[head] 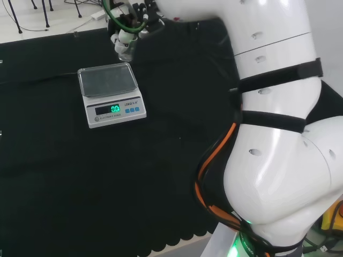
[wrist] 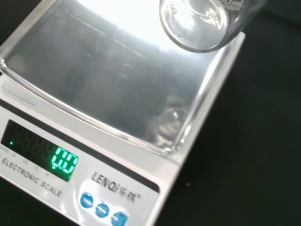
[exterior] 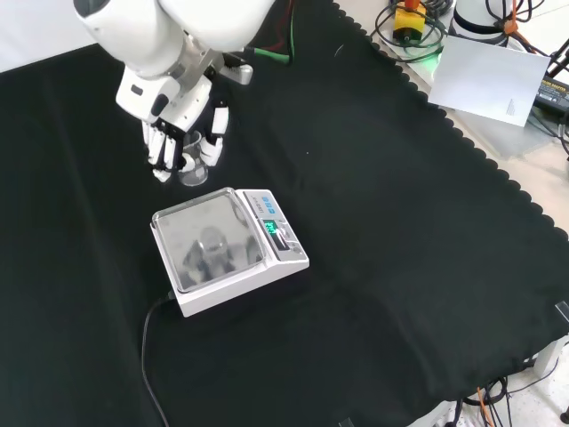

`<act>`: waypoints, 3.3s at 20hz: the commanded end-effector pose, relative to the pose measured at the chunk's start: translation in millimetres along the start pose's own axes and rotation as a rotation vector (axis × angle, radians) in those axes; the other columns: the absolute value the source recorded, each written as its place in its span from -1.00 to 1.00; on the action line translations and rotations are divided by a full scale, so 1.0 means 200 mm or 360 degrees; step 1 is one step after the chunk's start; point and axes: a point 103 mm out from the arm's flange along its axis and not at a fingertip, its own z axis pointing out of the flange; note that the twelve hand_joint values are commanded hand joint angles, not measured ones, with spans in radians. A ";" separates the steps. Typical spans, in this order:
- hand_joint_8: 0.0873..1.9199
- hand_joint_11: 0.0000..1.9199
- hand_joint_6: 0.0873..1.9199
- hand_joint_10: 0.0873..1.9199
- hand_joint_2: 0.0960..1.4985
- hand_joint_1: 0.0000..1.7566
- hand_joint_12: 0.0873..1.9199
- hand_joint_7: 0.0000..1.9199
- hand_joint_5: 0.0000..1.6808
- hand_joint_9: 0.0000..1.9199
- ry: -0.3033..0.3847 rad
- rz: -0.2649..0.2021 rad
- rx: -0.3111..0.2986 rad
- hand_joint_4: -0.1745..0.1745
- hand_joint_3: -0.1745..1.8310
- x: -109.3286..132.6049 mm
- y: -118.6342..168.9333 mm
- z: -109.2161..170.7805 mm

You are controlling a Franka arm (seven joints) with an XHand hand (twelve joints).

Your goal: Put the beaker on the electronic balance.

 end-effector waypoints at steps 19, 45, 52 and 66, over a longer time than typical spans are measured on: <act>0.10 -0.06 0.39 0.01 0.60 0.26 0.04 -0.40 -0.11 -0.09 0.0046 -0.0141 0.0205 -1.00 -0.77 0.25 0.34 0.29; -0.20 -0.83 -0.33 -0.24 0.11 -0.12 0.49 -0.83 -0.70 -0.89 0.0094 -0.0172 0.0232 -0.32 -1.00 0.17 0.22 0.30; -0.64 -1.00 -0.85 -0.98 0.10 -0.16 0.23 -1.00 -0.81 -1.00 0.0082 -0.0149 0.0122 0.01 -0.99 0.16 0.15 0.20; -0.26 -0.80 -0.68 -0.21 0.25 -0.10 0.48 -0.44 -0.21 -0.49 -0.0229 0.0219 -0.0589 -0.44 -0.97 0.15 -0.59 -0.30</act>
